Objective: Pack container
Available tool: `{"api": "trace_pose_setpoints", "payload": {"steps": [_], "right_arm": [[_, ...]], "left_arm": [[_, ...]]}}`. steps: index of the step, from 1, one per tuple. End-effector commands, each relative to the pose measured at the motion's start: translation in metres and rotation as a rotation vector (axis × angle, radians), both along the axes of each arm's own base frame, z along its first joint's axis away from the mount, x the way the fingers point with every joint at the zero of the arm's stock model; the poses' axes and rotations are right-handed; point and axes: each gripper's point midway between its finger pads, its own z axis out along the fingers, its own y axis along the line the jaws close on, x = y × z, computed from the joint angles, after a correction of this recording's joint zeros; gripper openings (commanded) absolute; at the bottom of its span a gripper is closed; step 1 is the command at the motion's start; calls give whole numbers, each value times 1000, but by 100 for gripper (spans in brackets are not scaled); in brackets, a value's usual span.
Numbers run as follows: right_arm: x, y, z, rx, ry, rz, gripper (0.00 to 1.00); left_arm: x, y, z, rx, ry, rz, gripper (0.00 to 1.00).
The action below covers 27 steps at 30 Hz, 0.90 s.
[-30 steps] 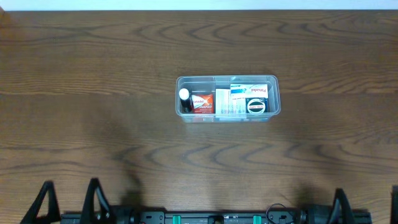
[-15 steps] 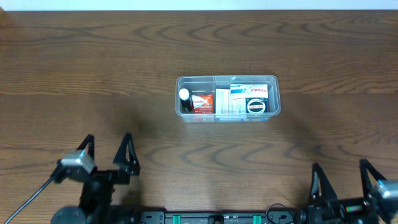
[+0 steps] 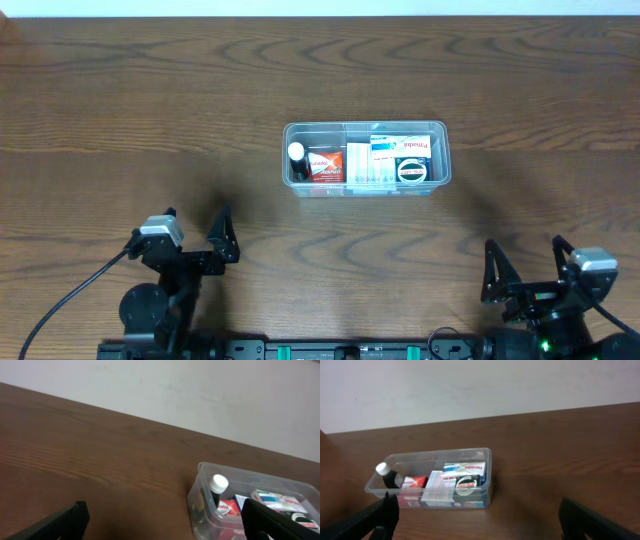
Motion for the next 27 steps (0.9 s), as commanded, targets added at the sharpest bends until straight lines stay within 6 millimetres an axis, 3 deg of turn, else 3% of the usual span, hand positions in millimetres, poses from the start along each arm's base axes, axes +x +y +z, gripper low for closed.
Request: {"api": "trace_pose_setpoints", "payload": {"steps": [1, 7, 15, 25, 27], "right_arm": [[6, 2, -9, -22, 14, 23, 99], [11, 2, -19, -20, 31, 23, 99], [26, 0, -17, -26, -25, 22, 99], [44, -1, -44, -24, -6, 22, 99], [45, -3, -49, -26, 3, 12, 99]], "left_arm": [[3, -2, -12, 29, 11, -19, 98], [11, -2, -33, 42, 16, -17, 98], [17, -2, -41, 127, -20, -31, 98], [18, 0, -53, 144, 2, -27, 98], [18, 10, -56, 155, 18, 29, 98]]}}
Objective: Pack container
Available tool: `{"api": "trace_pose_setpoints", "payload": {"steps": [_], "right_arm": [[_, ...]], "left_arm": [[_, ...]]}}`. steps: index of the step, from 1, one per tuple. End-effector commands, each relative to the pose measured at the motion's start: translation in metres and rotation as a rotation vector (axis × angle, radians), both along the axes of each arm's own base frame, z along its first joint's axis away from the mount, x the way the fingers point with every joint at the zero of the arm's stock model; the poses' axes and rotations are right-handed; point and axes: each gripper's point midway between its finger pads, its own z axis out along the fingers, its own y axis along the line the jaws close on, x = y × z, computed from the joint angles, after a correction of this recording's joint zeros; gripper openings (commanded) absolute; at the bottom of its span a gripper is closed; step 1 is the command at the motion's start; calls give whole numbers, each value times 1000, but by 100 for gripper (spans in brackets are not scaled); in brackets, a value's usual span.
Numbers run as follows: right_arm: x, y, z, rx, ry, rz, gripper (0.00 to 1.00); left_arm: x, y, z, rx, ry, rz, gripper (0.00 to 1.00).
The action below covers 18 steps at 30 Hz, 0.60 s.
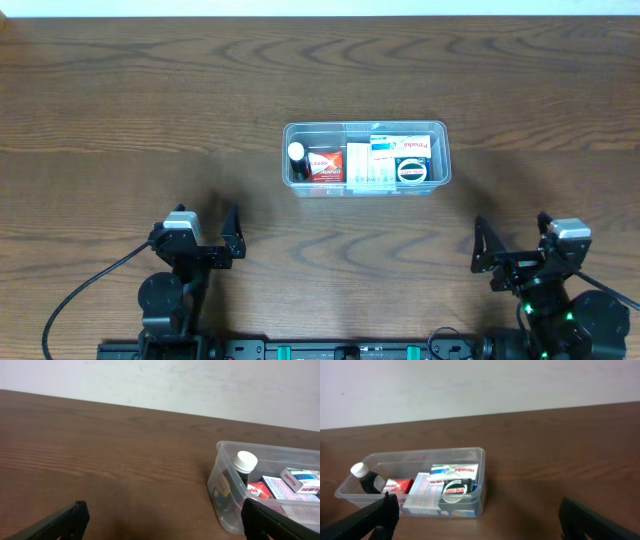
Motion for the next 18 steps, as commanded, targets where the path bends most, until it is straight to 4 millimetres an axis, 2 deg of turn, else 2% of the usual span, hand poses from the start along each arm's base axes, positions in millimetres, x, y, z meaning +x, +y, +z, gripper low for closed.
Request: {"api": "trace_pose_setpoints", "payload": {"steps": [1, 4, 7, 18], "right_arm": [[3, -3, -5, -16, 3, -12, 99], [5, -14, -6, -33, 6, -76, 99], [5, -20, -6, -41, 7, -107, 99], [10, -20, -7, -42, -14, -105, 99]], "left_arm": [[0, 15, -12, 38, 34, 82, 98], [-5, 24, -32, 54, 117, 131, 98], [-5, 25, -33, 56, 121, 134, 98], [-4, 24, -33, 55, 121, 134, 98]]}}
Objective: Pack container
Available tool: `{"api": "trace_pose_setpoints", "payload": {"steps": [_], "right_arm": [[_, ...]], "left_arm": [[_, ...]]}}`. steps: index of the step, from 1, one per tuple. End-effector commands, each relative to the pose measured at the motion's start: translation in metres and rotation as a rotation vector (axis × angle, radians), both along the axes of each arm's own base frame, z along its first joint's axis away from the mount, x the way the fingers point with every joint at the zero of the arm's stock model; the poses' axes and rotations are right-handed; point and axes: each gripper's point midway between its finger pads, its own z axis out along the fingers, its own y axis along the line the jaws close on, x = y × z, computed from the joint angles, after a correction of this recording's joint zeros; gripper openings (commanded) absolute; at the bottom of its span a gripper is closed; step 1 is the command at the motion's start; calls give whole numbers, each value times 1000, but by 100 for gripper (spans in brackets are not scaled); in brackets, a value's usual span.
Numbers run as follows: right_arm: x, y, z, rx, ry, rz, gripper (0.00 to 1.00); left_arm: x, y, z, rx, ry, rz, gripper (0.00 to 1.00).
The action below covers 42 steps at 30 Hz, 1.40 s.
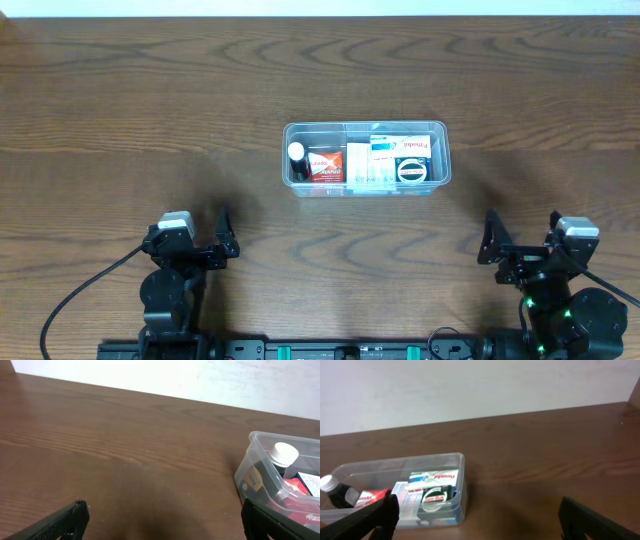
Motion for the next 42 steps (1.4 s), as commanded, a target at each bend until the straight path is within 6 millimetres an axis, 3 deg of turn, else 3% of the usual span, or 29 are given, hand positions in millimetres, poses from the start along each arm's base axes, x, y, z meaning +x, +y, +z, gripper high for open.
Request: {"api": "trace_pose_setpoints", "payload": {"steps": [1, 8, 14, 20, 30, 42], "right_arm": [[3, 0, -7, -11, 7, 5, 99], [22, 30, -10, 11, -107, 186, 99], [35, 46, -33, 8, -200, 295, 99], [41, 46, -75, 17, -169, 296, 99], [44, 20, -107, 13, -51, 142, 99], [44, 21, -107, 13, -48, 143, 99]], "left_arm": [[-2, 6, -15, 27, 49, 31, 98], [-2, 6, -14, 26, 45, 31, 98], [-1, 6, -13, 22, 38, 28, 98], [-1, 6, -12, 22, 33, 28, 98], [-2, 6, -14, 23, 43, 29, 98], [-2, 6, -16, 24, 53, 32, 98]]}}
